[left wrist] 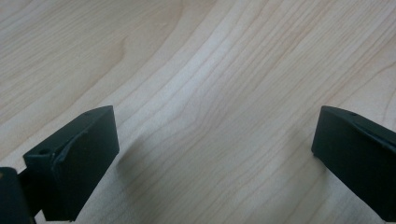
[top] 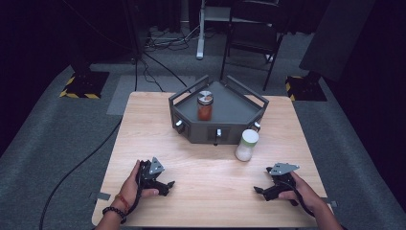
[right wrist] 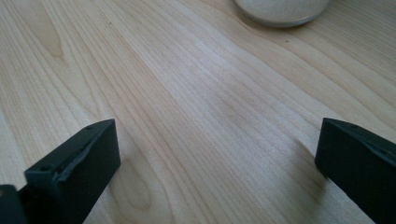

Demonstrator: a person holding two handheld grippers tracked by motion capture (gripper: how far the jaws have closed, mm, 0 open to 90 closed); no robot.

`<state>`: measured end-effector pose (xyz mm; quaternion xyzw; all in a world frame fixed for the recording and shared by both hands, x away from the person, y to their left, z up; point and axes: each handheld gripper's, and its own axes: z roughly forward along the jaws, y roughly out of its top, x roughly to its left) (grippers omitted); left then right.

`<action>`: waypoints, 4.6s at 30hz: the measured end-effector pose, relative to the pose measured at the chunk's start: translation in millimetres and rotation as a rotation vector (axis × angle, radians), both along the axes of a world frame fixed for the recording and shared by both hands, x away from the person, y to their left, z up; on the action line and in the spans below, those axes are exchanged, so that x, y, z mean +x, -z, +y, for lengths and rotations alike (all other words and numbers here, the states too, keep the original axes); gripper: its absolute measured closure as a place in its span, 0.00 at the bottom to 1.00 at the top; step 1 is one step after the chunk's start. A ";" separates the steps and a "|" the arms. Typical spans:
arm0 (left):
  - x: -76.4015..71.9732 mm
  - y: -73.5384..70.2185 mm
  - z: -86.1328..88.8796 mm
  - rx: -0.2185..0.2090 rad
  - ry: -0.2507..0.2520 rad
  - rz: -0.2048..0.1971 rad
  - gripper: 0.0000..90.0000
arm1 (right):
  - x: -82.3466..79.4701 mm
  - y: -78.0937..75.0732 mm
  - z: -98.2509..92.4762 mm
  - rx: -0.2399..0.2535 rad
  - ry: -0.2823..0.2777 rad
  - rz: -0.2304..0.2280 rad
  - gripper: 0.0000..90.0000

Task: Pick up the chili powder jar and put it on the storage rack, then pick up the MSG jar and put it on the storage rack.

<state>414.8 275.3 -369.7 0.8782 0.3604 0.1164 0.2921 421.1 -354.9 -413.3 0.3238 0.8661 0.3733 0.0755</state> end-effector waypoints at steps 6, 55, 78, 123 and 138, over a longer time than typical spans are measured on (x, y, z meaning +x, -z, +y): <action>-1.2 0.4 5.8 -0.019 -0.003 0.023 0.01 | 0.0 0.0 0.0 0.000 0.000 0.000 0.00; -2.3 0.3 9.3 -0.020 0.001 0.022 0.00 | -7.0 -6.4 3.3 0.025 0.039 -0.031 0.01; -2.3 0.4 9.3 -0.020 0.000 0.022 0.00 | -21.2 -20.4 11.3 0.101 0.179 -0.126 0.01; -2.9 0.1 7.5 -0.018 -0.005 0.023 0.00 | 7.4 -26.0 62.4 0.154 0.327 -0.152 0.02; -2.5 0.2 7.8 -0.019 -0.002 0.023 0.00 | 16.5 -7.8 75.7 0.214 0.403 -0.156 0.07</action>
